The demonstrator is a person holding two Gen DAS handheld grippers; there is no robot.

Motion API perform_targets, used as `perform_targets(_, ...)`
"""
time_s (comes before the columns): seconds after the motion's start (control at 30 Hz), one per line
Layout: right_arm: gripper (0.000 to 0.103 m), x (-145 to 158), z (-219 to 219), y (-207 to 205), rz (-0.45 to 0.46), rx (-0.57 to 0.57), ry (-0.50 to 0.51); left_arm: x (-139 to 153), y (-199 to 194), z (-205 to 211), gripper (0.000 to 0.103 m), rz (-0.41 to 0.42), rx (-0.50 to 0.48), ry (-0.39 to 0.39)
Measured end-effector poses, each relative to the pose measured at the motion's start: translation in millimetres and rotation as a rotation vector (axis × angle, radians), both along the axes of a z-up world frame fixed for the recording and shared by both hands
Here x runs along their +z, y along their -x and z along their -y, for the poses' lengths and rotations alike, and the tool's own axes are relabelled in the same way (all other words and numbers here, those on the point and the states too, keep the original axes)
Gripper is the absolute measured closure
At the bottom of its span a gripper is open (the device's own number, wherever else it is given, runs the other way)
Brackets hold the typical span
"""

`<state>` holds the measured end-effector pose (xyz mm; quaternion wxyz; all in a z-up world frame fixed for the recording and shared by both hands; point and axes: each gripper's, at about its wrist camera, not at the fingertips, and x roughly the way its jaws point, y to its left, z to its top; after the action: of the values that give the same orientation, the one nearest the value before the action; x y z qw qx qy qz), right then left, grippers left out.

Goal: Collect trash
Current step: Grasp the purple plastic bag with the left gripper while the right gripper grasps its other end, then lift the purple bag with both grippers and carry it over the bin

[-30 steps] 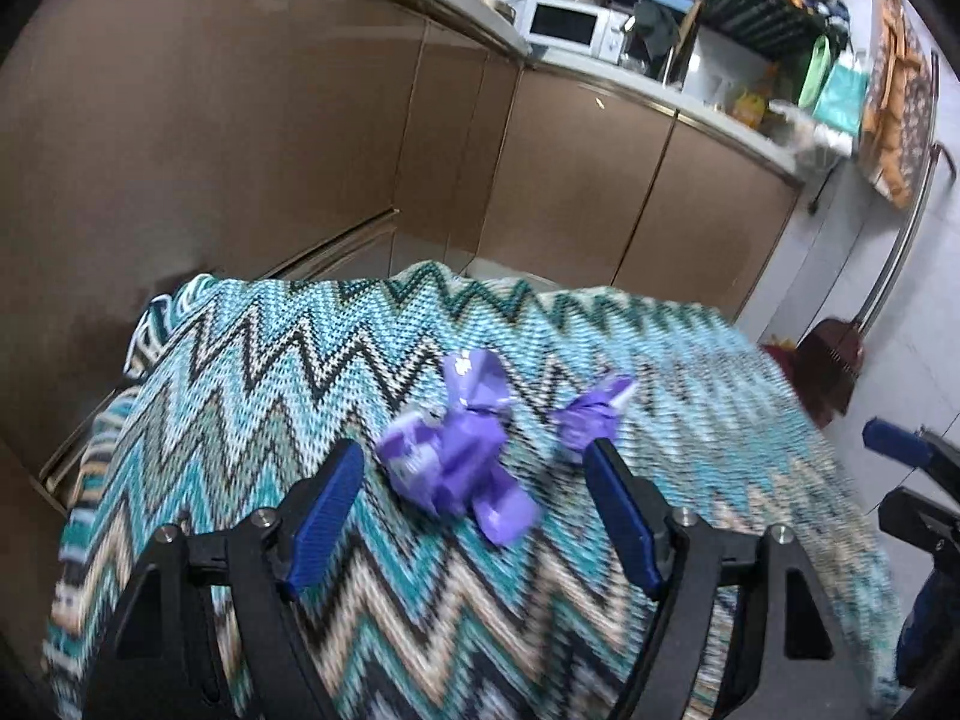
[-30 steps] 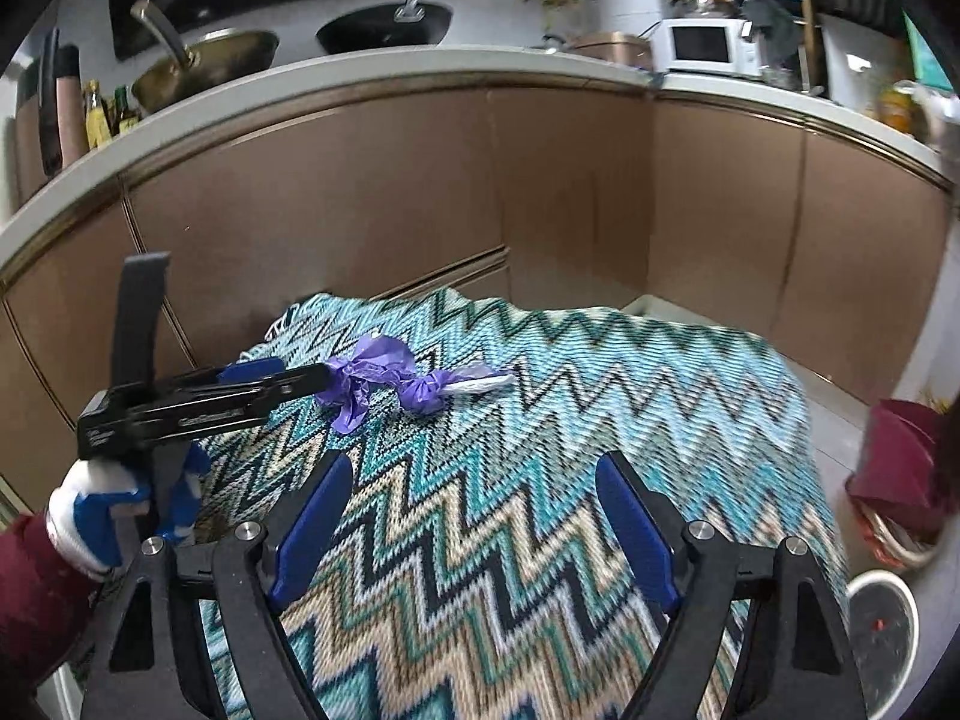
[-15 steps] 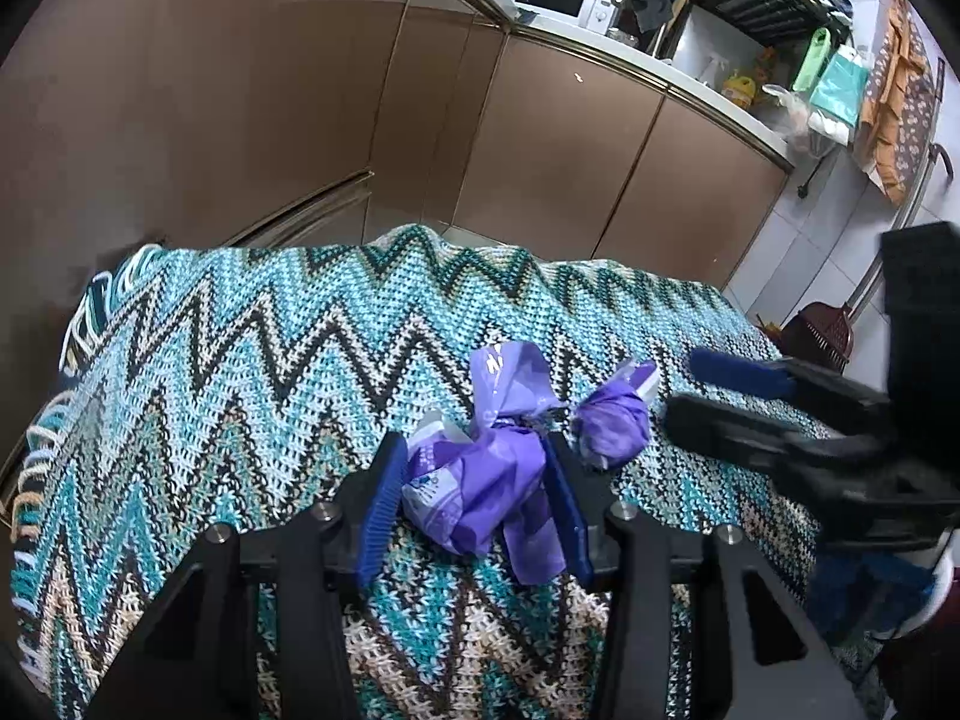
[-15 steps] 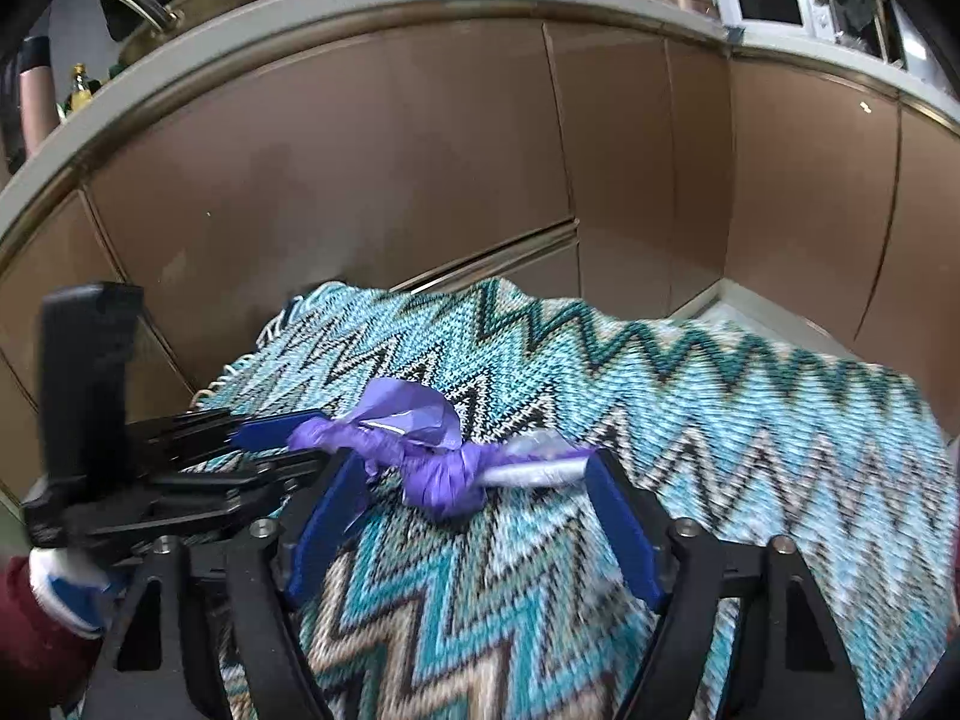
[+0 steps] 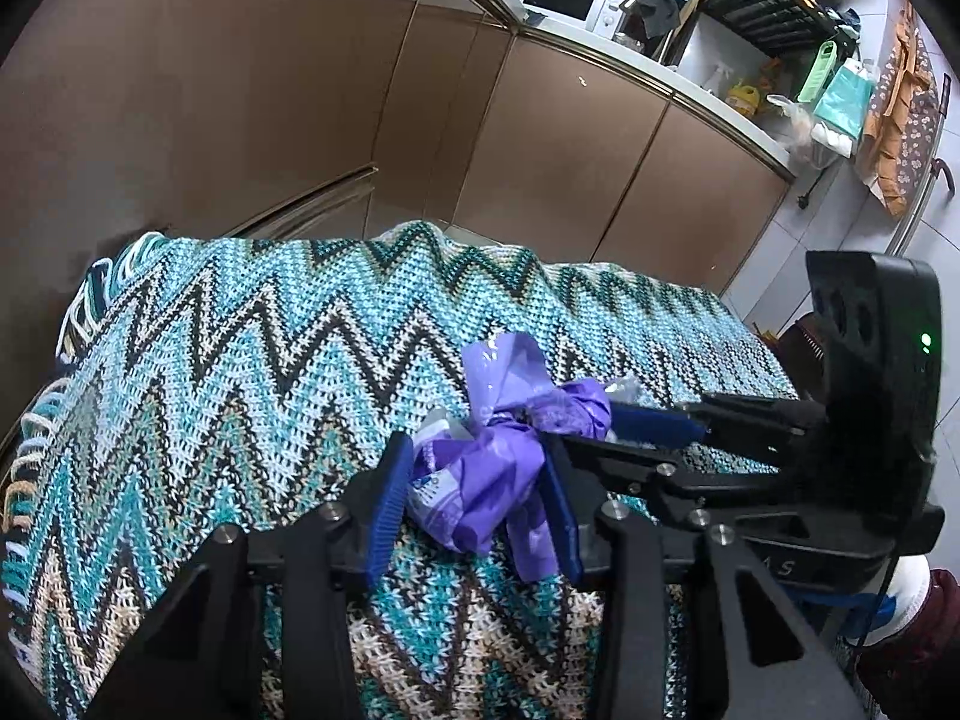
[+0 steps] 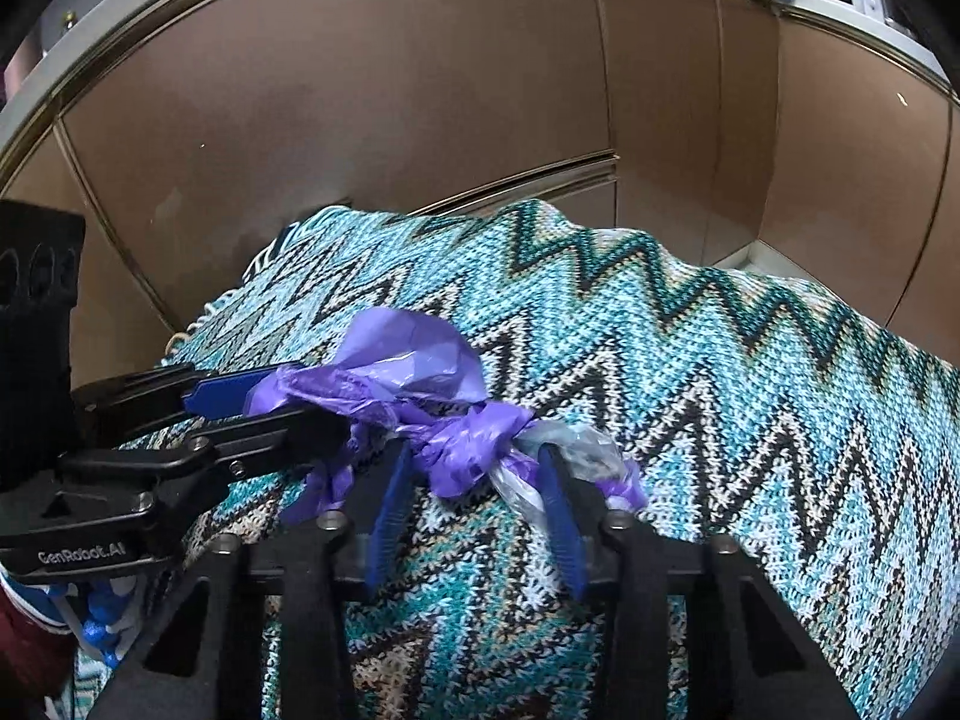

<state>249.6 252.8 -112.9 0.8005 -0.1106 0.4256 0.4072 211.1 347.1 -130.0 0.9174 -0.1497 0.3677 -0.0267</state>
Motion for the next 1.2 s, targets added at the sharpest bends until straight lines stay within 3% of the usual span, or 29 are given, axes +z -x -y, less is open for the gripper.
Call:
perform_targets(0.23,0.084,20.5,32.5,30.0,-0.004,-0.038,-0.015,9.6,9.5,17.5,0.070,0.008,0.022,-0.073)
perform_targets(0.43,0.084,61.8,85.3,80.5,0.039,-0.096,-0.054,28.6,48.4,43.9,0.071,0.022,0.032,-0.060)
perform_targets(0.83,0.084,118.2,194.6,201.2,0.127,-0.210,-0.143,108.5,166.9,137.1,0.071,0.137,-0.064,-0.162)
perform_targets(1.0,0.084,135.1,243.9,242.0,0.167,-0.285,-0.196,131.6,196.5,176.0,0.071,0.172,-0.113,-0.171)
perform_targets(1.2,0.084,144.4,308.2,265.4,0.212,-0.401,-0.243,151.7,202.9,245.5,0.071,0.201,-0.222,-0.176)
